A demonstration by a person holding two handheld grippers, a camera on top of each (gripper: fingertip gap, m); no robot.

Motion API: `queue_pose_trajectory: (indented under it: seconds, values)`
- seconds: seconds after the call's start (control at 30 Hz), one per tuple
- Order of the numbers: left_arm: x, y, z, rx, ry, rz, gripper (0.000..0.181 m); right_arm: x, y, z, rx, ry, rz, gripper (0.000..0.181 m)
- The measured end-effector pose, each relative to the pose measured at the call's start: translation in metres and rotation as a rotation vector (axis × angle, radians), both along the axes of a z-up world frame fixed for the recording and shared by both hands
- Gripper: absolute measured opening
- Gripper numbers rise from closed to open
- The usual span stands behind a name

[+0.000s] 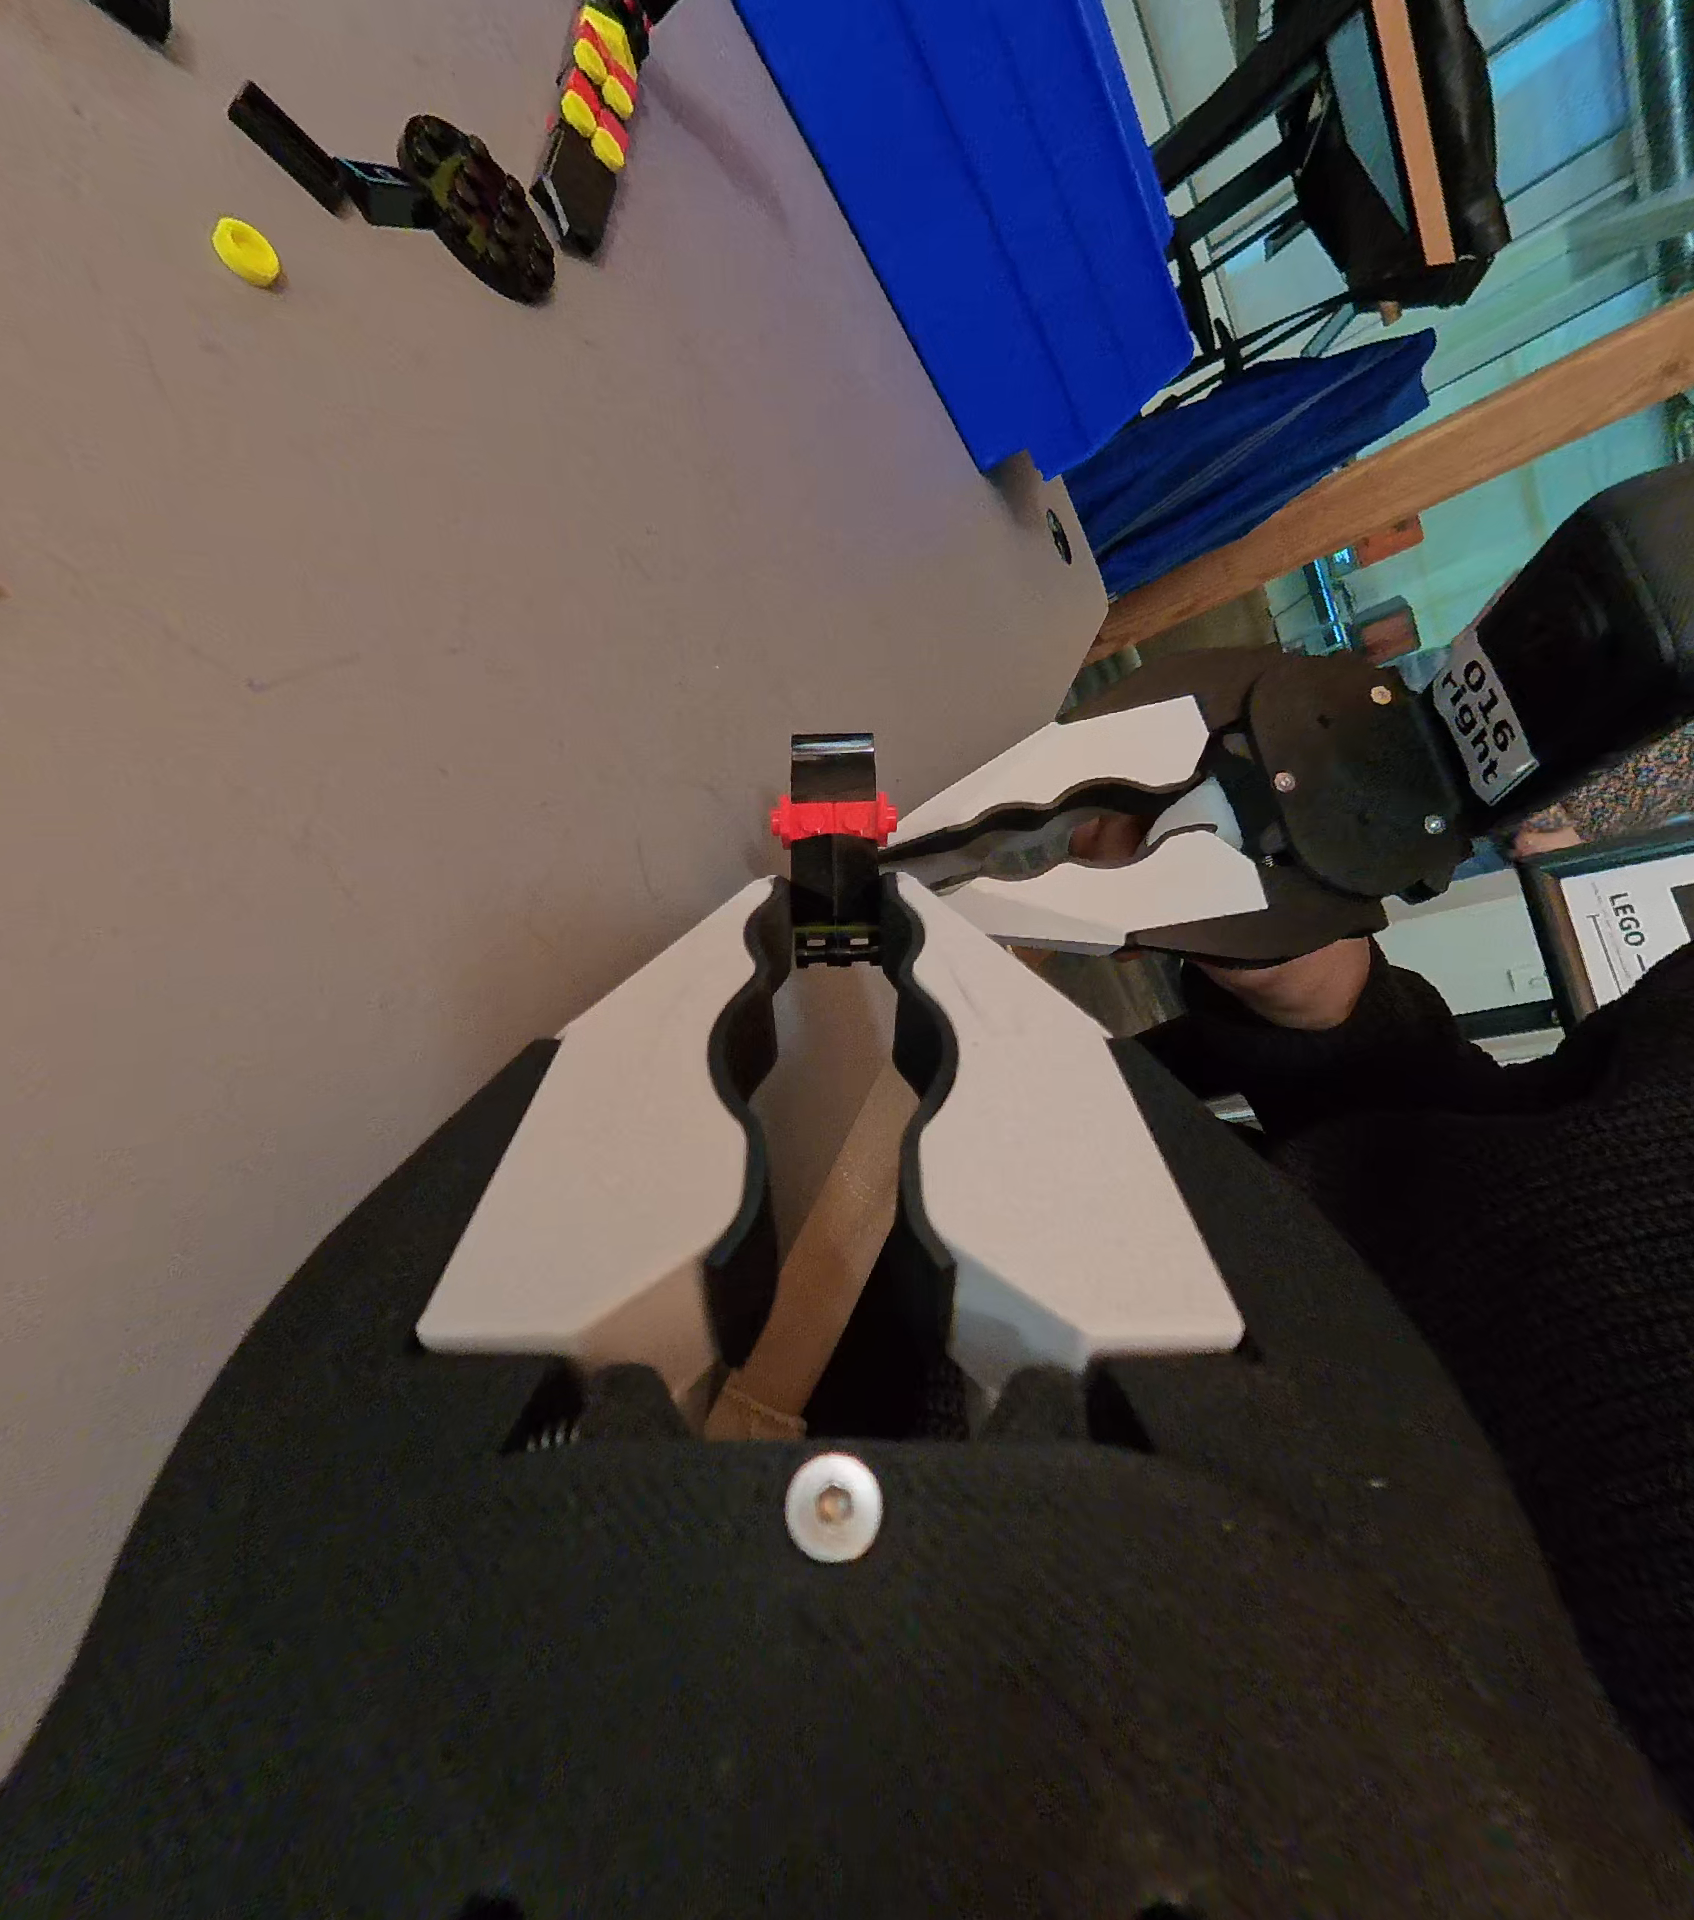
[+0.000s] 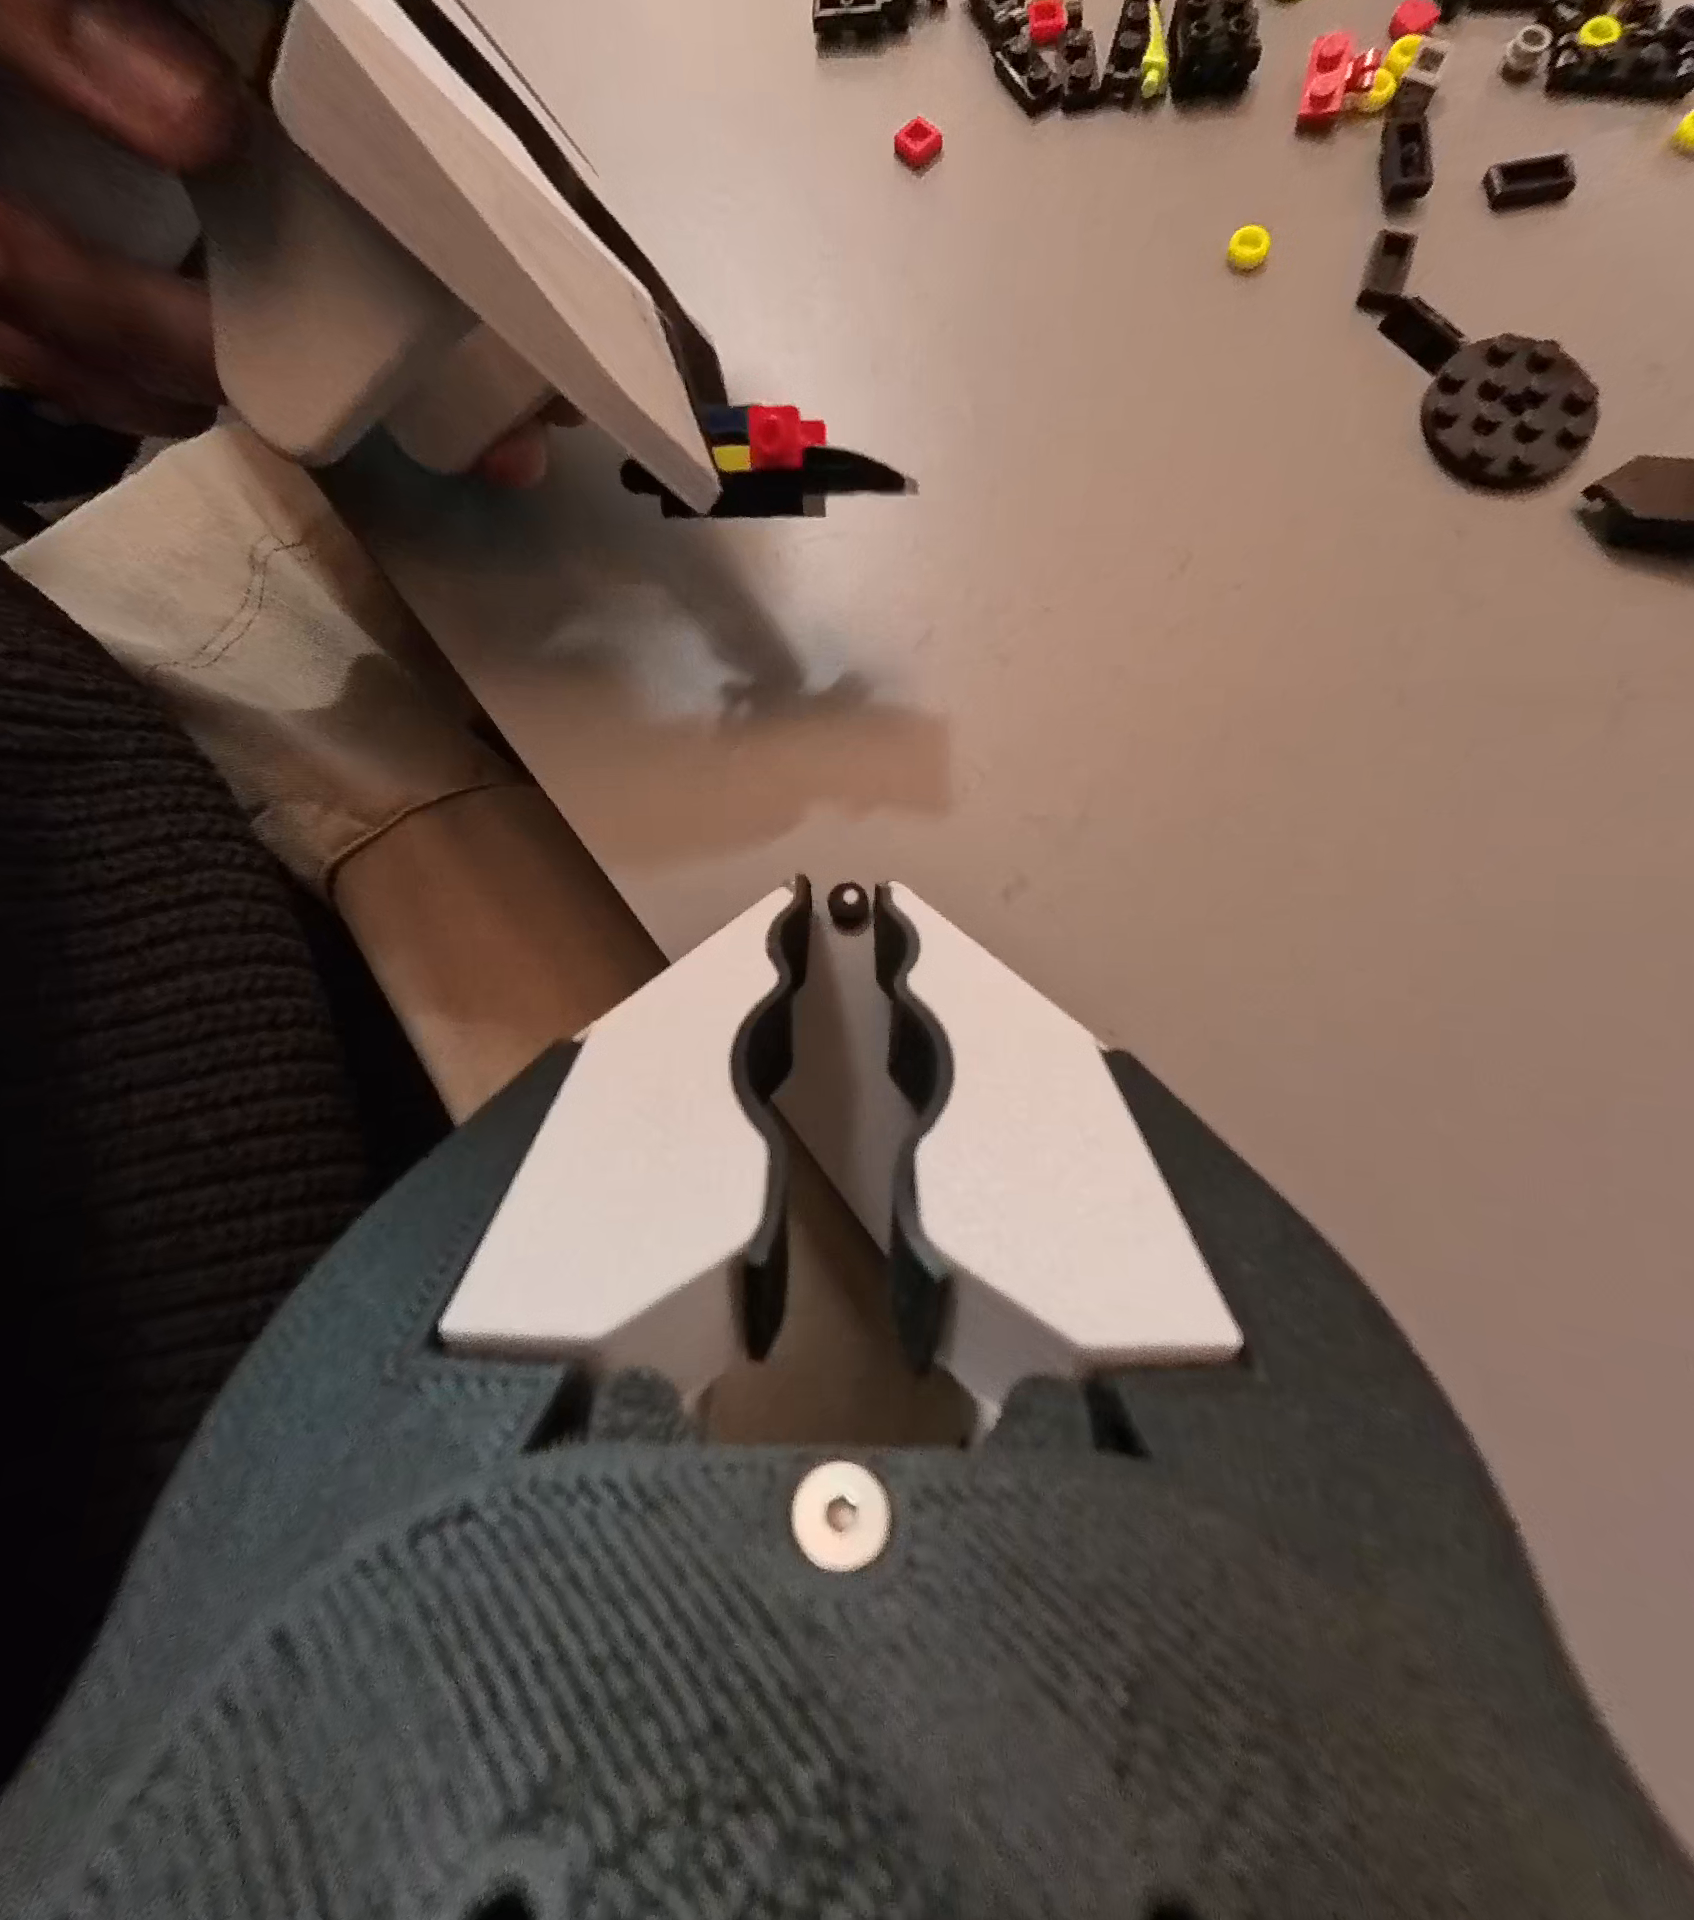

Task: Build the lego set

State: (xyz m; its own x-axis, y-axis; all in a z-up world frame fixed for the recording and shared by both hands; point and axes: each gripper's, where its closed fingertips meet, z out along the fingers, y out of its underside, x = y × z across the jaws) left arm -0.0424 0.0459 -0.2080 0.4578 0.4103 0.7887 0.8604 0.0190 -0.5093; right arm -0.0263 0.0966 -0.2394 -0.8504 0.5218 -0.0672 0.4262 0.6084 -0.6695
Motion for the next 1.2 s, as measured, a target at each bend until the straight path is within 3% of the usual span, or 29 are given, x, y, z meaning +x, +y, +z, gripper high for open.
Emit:
queue_pose_trajectory:
  seconds: [0.3, 0.43, 0.57, 0.7, 1.07, 1.2]
  values:
    - [0.001, 0.001, 0.001, 0.015, -0.013, 0.004, 0.014, -0.002, -0.001, 0.002, 0.003, 0.022, -0.004, 0.005]
    - [-0.005, -0.002, 0.008, 0.085, -0.052, 0.046, 0.014, -0.011, -0.014, 0.031, -0.169, 0.079, -0.029, 0.005]
    - [-0.039, -0.021, 0.014, 0.144, -0.068, 0.185, 0.014, -0.041, -0.024, 0.06, -0.301, 0.163, -0.049, 0.005]
    - [-0.057, -0.024, 0.014, 0.176, -0.096, 0.203, 0.014, -0.072, -0.047, 0.089, -0.372, 0.272, 0.031, 0.005]
    - [-0.056, -0.009, 0.074, 0.203, 0.213, 0.036, 0.014, -0.077, -0.066, 0.13, -0.288, 0.578, 0.152, 0.004]
    - [-0.047, -0.007, 0.081, 0.204, 0.26, 0.036, 0.014, -0.069, -0.067, 0.136, -0.261, 0.639, 0.163, 0.004]
